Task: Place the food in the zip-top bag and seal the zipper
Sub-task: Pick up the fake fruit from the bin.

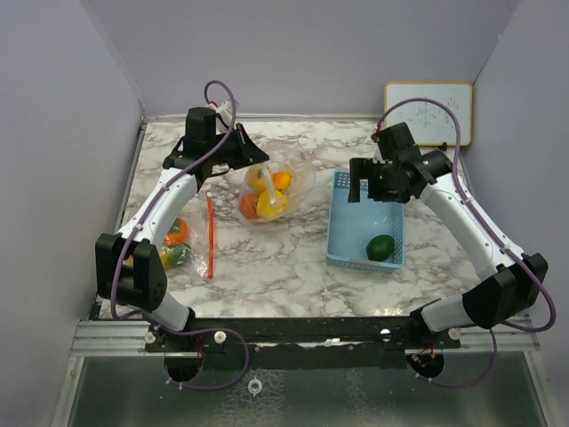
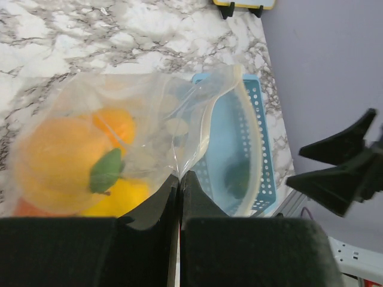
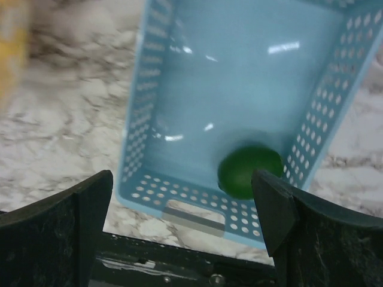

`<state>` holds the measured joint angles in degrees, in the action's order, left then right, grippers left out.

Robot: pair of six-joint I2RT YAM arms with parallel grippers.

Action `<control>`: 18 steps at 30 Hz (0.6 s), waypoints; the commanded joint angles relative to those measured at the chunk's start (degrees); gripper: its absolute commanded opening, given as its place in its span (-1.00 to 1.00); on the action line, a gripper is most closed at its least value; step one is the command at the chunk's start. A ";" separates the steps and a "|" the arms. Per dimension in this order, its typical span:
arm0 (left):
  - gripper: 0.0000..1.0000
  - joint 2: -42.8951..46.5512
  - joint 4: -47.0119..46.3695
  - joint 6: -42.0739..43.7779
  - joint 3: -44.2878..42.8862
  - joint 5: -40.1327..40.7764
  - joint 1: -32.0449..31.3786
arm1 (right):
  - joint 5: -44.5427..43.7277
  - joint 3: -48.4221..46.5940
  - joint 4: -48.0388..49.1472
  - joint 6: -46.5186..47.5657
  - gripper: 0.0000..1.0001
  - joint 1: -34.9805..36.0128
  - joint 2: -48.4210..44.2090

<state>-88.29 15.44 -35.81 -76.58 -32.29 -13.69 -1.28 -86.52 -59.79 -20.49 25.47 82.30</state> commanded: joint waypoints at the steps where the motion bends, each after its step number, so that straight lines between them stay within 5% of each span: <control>1: -1.00 -1.95 -4.62 -3.33 -0.77 -4.77 -0.13 | -0.17 9.76 -3.55 -2.57 0.99 -2.07 -0.28; 8: -1.00 -1.90 -5.32 -3.02 2.01 -6.87 -0.10 | -0.40 15.86 -0.81 -3.21 0.99 -2.23 2.33; 18: -1.00 -0.28 -6.79 -3.71 3.64 -7.97 -0.11 | -12.77 18.71 -4.53 -12.97 0.99 -2.63 6.32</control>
<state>-90.54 12.08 -38.33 -74.00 -37.41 -13.63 -8.32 -69.19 -62.94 -27.90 23.14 86.74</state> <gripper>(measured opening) 0.018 0.994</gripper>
